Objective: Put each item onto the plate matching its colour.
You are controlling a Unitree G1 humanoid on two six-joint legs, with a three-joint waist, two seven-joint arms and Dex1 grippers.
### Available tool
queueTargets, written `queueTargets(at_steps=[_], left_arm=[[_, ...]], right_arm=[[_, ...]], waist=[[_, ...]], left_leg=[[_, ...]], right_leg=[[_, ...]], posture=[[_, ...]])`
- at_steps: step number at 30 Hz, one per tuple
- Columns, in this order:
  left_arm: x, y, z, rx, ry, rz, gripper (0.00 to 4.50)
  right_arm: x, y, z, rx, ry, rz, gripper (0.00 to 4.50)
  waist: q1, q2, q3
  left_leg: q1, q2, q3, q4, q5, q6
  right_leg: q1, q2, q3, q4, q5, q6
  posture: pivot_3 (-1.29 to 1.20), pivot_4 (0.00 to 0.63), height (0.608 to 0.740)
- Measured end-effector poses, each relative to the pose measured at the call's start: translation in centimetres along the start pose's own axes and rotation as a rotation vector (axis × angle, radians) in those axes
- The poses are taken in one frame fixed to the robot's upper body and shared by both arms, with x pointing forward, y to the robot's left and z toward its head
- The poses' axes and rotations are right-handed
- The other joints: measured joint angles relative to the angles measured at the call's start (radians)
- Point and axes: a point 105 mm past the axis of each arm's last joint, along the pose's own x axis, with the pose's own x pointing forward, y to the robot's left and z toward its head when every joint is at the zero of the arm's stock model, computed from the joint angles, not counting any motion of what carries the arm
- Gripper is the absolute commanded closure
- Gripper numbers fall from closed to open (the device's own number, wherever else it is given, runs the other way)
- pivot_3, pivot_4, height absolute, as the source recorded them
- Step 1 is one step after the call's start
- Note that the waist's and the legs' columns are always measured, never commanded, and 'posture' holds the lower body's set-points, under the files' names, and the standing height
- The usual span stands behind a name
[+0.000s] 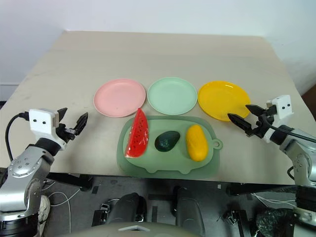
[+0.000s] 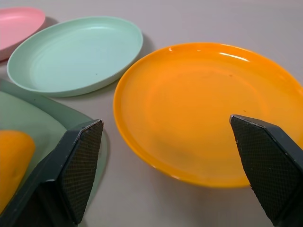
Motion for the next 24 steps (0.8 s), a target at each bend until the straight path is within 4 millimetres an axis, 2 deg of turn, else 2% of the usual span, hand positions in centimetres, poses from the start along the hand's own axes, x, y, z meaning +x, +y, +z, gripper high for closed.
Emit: queueTargets(at_steps=[4, 10, 13, 17, 24], left_arm=[[0.1, -0.9, -0.2, -0.034, -0.01, 0.006, 0.84], [0.7, -2.3, -0.3, -0.063, -0.019, -0.014, 0.84], [1.1, -2.4, -0.1, -0.064, -0.037, -0.025, 0.84], [1.1, -2.5, -0.2, -0.067, -0.029, -0.033, 0.84], [0.0, -2.7, -0.8, -0.049, 0.01, -0.053, 0.84]], right_arm=[[0.8, -0.3, 0.3, -0.007, -0.007, 0.011, 0.0], [0.9, -0.7, 0.3, -0.013, -0.003, -0.002, 0.0], [0.5, -0.1, 0.2, -0.026, 0.005, 0.0, 0.0], [-0.6, 0.2, -1.0, 0.012, 0.038, -0.007, 0.0], [-0.3, 0.7, -1.2, 0.021, 0.029, -0.019, 0.0]], waist=[[0.001, 0.0, 0.0], [0.0, 0.0, 0.0], [0.001, 0.0, 0.0], [0.0, 0.0, 0.0], [-0.002, 0.0, 0.0]], left_leg=[[0.0, 0.0, 0.0, 0.0, 0.0, 0.0], [0.0, 0.0, 0.0, 0.0, 0.0, 0.0], [0.0, 0.0, 0.0, 0.0, 0.0, 0.0], [0.0, 0.0, 0.0, 0.0, 0.0, 0.0], [0.0, 0.0, 0.0, 0.0, 0.0, 0.0]], right_leg=[[0.0, 0.0, 0.0, 0.0, 0.0, 0.0], [0.0, 0.0, 0.0, 0.0, 0.0, 0.0], [0.0, 0.0, 0.0, 0.0, 0.0, 0.0], [0.0, 0.0, 0.0, 0.0, 0.0, 0.0], [0.0, 0.001, 0.001, 0.0, 0.0, 0.0]], posture=[[0.0, 0.15, 0.74], [0.0, 0.15, 0.74], [0.0, 0.15, 0.74], [0.0, 0.15, 0.74], [0.0, 0.15, 0.74]])
